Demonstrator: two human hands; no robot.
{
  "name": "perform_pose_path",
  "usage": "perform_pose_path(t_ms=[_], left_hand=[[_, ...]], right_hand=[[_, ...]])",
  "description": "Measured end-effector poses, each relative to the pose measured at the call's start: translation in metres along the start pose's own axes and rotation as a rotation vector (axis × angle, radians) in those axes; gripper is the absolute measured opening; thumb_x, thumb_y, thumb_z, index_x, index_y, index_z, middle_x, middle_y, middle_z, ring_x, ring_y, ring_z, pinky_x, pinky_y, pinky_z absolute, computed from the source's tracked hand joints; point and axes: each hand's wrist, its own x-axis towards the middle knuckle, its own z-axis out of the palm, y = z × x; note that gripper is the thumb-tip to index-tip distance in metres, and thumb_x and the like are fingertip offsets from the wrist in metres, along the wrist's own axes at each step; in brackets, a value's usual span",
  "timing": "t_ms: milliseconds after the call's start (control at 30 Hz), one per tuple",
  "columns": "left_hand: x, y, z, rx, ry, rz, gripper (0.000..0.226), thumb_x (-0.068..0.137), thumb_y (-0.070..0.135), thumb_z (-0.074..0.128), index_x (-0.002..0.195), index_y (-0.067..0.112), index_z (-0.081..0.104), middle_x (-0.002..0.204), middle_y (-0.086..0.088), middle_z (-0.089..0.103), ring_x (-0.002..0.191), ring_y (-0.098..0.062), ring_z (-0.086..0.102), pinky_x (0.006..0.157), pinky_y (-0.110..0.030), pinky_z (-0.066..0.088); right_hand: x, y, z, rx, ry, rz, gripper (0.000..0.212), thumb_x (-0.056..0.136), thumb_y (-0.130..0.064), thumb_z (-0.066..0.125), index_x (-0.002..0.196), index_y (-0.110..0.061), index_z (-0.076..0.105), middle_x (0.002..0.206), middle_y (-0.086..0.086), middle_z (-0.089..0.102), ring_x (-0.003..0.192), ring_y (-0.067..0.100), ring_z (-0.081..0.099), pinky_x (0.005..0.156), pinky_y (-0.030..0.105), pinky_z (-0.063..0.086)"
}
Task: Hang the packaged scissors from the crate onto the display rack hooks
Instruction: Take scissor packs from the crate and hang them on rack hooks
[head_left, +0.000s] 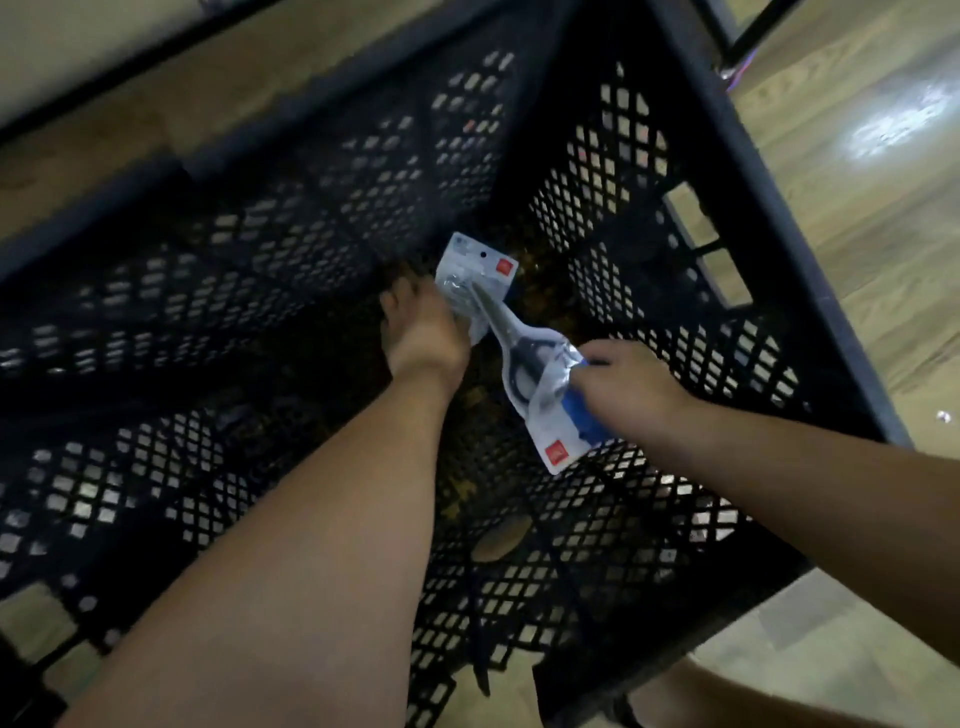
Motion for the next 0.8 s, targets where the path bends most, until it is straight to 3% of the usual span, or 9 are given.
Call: perform_pose_path(t_ms=[67,167,267,333,400,467,533,667,800], left_hand=[[-0.004,0.002,0.001,-0.06,0.05,0.026,0.043,0.093,0.022,0.068,0.13,0.008,0.05,0.142,-0.017,0.045,0.126,-0.036,0.048,0.096,-0.046,0.047],[-0.036,-0.001,-0.016,-0.287,0.011,-0.029,0.019,0.096,0.028,0.067,0.1,0.016,0.053,0.107,-0.008,0.061,0.09,-0.026,0.057,0.072,-0.034,0.043],[-0.1,0.005,-0.071,-0.506,0.056,0.014,0.018,0.094,0.015,0.064,0.087,0.013,0.048,0.087,-0.008,0.056,0.076,-0.017,0.05,0.065,-0.019,0.039],[-0.153,0.027,-0.14,-0.72,0.128,-0.016,0.01,0.093,0.012,0.062,0.092,0.01,0.052,0.093,-0.009,0.06,0.077,-0.009,0.053,0.067,-0.014,0.039],[-0.206,0.059,-0.221,-0.951,0.128,-0.068,0.014,0.091,0.015,0.056,0.103,0.01,0.06,0.102,-0.005,0.067,0.087,-0.003,0.062,0.075,-0.015,0.048],[-0.256,0.095,-0.313,-1.179,0.052,-0.077,0.028,0.094,0.01,0.048,0.118,0.011,0.061,0.112,-0.006,0.071,0.099,-0.014,0.072,0.085,-0.031,0.058],[-0.304,0.134,-0.408,-1.313,-0.031,-0.081,0.038,0.099,0.006,0.043,0.136,0.012,0.053,0.123,-0.01,0.068,0.1,-0.025,0.074,0.081,-0.041,0.061],[-0.394,0.203,-0.578,-1.392,0.005,-0.017,0.039,0.082,0.026,0.051,0.121,0.021,0.053,0.11,0.001,0.066,0.081,-0.01,0.062,0.071,-0.026,0.048],[-0.483,0.256,-0.709,-1.558,0.082,0.109,0.04,0.077,0.03,0.063,0.116,0.025,0.055,0.096,0.004,0.066,0.077,-0.01,0.054,0.077,-0.026,0.043]], right_hand=[[-0.003,0.002,-0.003,0.131,-0.013,0.045,0.02,0.094,-0.007,0.054,0.102,-0.011,0.071,0.096,0.011,0.07,0.075,0.022,0.065,0.051,0.024,0.053],[-0.033,-0.008,-0.013,0.226,0.014,-0.013,0.045,0.095,-0.003,0.051,0.131,-0.03,0.059,0.116,0.009,0.062,0.076,0.015,0.065,0.044,0.022,0.051],[-0.095,-0.031,-0.038,0.347,-0.007,-0.023,0.031,0.097,0.0,0.048,0.104,-0.021,0.07,0.105,0.012,0.066,0.071,0.017,0.067,0.046,0.025,0.054],[-0.154,-0.056,-0.069,0.415,-0.039,0.0,0.025,0.1,-0.006,0.053,0.092,-0.02,0.072,0.102,0.012,0.072,0.075,0.018,0.072,0.062,0.032,0.062],[-0.226,-0.082,-0.112,0.487,-0.118,-0.032,0.016,0.099,-0.008,0.061,0.102,-0.02,0.071,0.105,0.009,0.077,0.085,0.017,0.076,0.078,0.029,0.059],[-0.306,-0.119,-0.163,0.583,-0.267,-0.108,0.037,0.091,0.009,0.065,0.117,-0.016,0.065,0.11,0.007,0.077,0.094,0.011,0.074,0.077,0.019,0.057],[-0.381,-0.157,-0.215,0.538,-0.294,-0.189,0.048,0.087,0.022,0.06,0.12,-0.013,0.063,0.11,0.01,0.075,0.09,0.007,0.071,0.073,0.018,0.055],[-0.508,-0.238,-0.317,0.396,-0.16,-0.38,0.013,0.101,-0.019,0.061,0.104,-0.023,0.072,0.092,0.001,0.079,0.086,0.01,0.068,0.089,0.032,0.051],[-0.612,-0.312,-0.399,0.533,-0.274,-0.462,0.061,0.084,-0.064,0.066,0.114,-0.011,0.071,0.11,0.006,0.077,0.105,0.019,0.072,0.104,0.048,0.053]])
